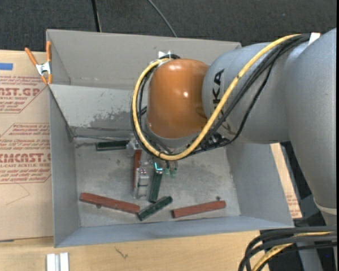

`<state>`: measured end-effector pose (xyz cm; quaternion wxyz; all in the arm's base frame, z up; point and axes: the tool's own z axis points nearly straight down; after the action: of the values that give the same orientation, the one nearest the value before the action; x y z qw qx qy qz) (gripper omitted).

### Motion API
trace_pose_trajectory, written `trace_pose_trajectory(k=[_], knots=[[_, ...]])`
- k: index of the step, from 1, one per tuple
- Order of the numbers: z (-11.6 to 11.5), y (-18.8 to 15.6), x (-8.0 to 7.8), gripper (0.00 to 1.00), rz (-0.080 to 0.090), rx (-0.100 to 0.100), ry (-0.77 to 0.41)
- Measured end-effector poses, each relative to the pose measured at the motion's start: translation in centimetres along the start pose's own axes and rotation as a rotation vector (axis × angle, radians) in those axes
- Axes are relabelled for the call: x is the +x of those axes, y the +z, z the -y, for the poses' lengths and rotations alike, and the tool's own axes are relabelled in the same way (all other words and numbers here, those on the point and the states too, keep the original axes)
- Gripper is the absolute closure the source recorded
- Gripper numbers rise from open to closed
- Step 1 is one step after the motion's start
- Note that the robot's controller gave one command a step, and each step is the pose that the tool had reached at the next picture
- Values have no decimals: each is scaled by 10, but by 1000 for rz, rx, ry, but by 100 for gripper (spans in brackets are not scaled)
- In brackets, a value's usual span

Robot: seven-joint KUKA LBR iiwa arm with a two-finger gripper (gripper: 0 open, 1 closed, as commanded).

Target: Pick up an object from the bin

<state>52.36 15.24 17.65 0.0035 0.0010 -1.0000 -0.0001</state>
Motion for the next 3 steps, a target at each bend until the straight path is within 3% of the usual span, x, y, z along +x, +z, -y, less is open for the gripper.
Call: trace_pose_trajectory(k=[1,2,3], knots=[[1,-4,-2,100,8,-1,2],[1,-4,-2,0,8,-1,2],[1,-4,-2,0,8,-1,2]])
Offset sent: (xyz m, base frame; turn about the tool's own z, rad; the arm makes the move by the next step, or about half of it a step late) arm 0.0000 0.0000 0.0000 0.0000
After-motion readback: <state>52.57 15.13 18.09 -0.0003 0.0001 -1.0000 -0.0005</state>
